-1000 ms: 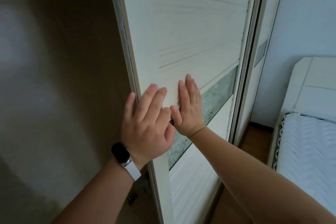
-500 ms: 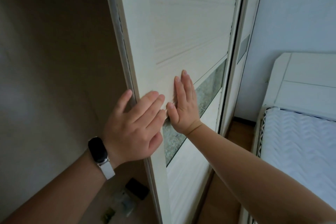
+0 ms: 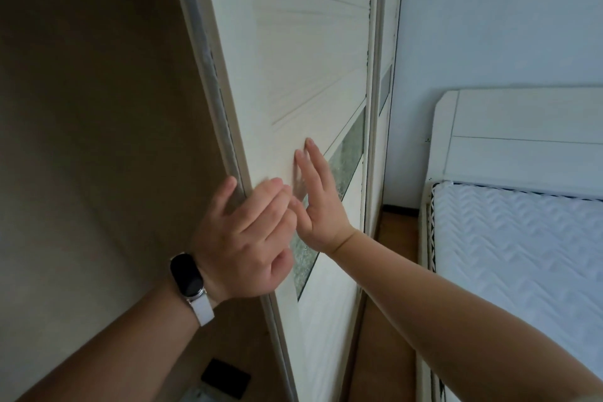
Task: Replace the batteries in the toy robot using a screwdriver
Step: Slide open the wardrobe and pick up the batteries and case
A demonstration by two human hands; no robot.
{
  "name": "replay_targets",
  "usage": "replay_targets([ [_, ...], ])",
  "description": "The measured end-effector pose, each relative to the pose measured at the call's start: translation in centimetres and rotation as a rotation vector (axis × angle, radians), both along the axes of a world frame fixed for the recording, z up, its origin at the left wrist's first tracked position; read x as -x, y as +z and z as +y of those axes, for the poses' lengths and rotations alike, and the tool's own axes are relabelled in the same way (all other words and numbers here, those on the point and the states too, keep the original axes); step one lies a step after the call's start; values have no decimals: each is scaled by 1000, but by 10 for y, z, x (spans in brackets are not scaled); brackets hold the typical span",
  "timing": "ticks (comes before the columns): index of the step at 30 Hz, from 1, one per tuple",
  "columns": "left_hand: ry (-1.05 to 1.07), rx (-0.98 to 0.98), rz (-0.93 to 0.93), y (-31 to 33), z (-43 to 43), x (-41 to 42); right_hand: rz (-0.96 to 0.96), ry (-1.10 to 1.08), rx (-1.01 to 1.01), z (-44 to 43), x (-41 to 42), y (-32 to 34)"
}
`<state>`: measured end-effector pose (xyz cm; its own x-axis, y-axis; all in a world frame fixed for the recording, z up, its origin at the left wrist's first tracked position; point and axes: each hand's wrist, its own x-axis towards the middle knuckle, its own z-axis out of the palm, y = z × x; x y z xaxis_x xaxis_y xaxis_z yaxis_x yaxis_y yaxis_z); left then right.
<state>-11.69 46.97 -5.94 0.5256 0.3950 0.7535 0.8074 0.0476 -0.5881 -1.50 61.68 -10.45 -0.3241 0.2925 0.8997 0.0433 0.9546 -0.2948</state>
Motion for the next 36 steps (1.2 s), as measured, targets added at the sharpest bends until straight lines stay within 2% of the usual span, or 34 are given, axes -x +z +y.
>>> replay_targets([
  [6, -11, 26, -9, 0, 24, 1, 7, -29, 53, 20, 5, -4],
  [19, 35, 18, -13, -1, 86, 0, 193, -62, -93, 104, 30, -17],
  [31, 112, 28, -12, -1, 175, 0, 203, -66, -67, 195, 34, -13],
  [36, 69, 13, 12, -4, 194, 5, 206, -83, -81, 212, 36, -14],
])
